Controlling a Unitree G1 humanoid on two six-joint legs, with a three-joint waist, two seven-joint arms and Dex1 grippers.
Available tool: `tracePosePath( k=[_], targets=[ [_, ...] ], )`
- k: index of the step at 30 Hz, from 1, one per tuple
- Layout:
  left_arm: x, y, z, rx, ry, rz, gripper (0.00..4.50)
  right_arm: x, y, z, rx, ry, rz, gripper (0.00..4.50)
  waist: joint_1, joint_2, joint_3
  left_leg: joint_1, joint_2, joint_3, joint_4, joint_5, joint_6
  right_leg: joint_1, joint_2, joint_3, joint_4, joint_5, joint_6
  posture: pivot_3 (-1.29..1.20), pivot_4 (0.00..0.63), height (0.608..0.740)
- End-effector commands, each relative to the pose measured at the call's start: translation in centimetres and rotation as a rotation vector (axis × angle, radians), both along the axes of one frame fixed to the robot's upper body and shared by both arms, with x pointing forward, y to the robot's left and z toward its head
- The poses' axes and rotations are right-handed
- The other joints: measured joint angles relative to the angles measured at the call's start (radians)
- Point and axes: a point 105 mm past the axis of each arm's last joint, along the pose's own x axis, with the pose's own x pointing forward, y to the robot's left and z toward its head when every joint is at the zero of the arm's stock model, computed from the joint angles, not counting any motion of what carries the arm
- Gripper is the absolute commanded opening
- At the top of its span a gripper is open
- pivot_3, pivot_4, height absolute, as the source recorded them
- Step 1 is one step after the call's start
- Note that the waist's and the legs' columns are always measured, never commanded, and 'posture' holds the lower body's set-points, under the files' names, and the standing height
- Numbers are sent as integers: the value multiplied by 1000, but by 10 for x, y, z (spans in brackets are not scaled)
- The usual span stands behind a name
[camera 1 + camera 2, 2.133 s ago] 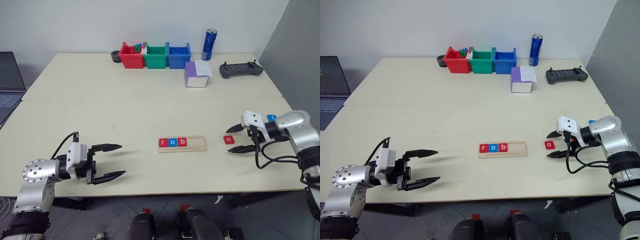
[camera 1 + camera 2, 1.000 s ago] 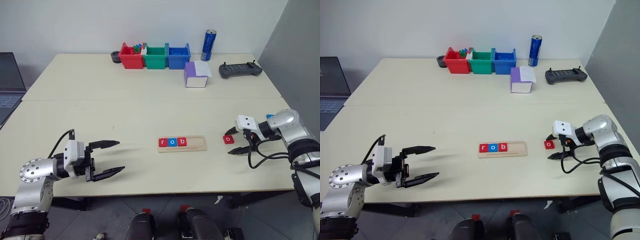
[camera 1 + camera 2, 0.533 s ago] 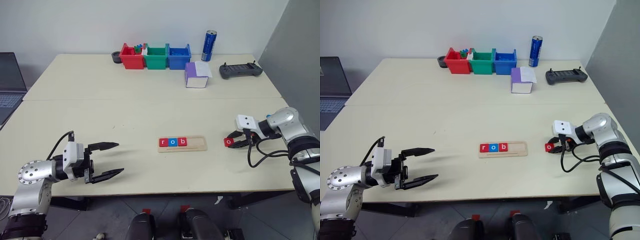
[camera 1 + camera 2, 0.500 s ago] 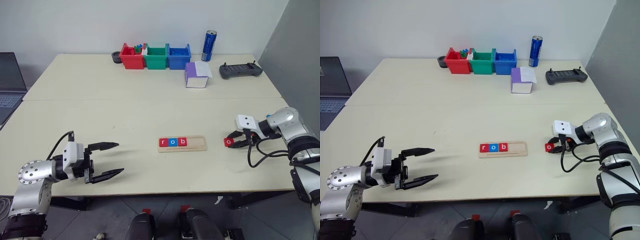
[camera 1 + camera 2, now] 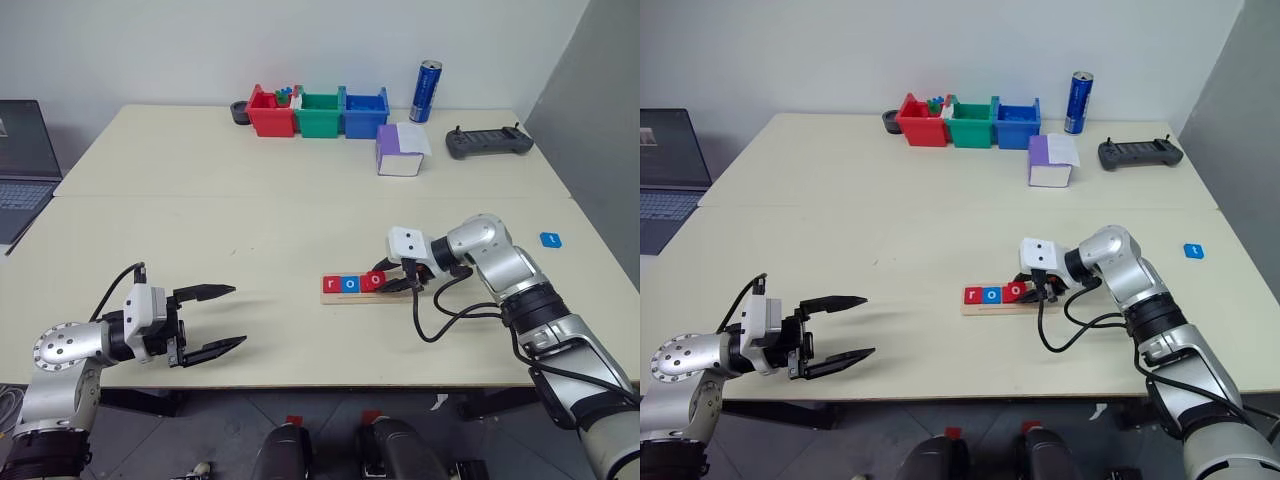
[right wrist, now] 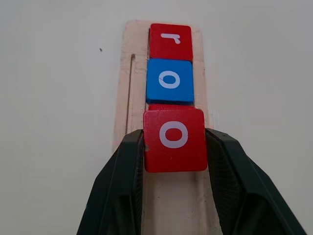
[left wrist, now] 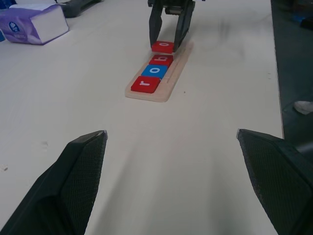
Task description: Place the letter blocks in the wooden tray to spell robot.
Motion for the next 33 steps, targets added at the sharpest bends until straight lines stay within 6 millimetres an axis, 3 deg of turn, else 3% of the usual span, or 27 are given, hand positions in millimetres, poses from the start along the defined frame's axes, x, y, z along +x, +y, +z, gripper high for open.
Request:
tracePosePath(
  k=[1,6,10,33],
  targets=[
    [-2,0,7,10,-40,-1,4500,5,-4,10,-12,-30,-17,1451,0,0,0,0,0,0,0,0,0,0,0,0,0,0,0,0,150,740],
    [-3,2,7,12,-38,5,4500,5,-8,16,-13,-27,-13,1451,-2,0,0,1,1,-1,-1,0,0,-1,2,-1,1,-1,-1,0,150,740],
    [-5,3,6,16,-34,8,4500,1,-12,11,-36,14,-7,1451,-6,0,0,1,2,0,-1,0,0,0,2,-1,1,-1,-1,0,150,740],
    [-8,3,3,21,-24,17,4500,4,-3,7,-28,52,-4,1451,-12,0,0,1,2,0,-1,0,0,0,2,-1,1,-1,-1,0,150,740]
  ],
)
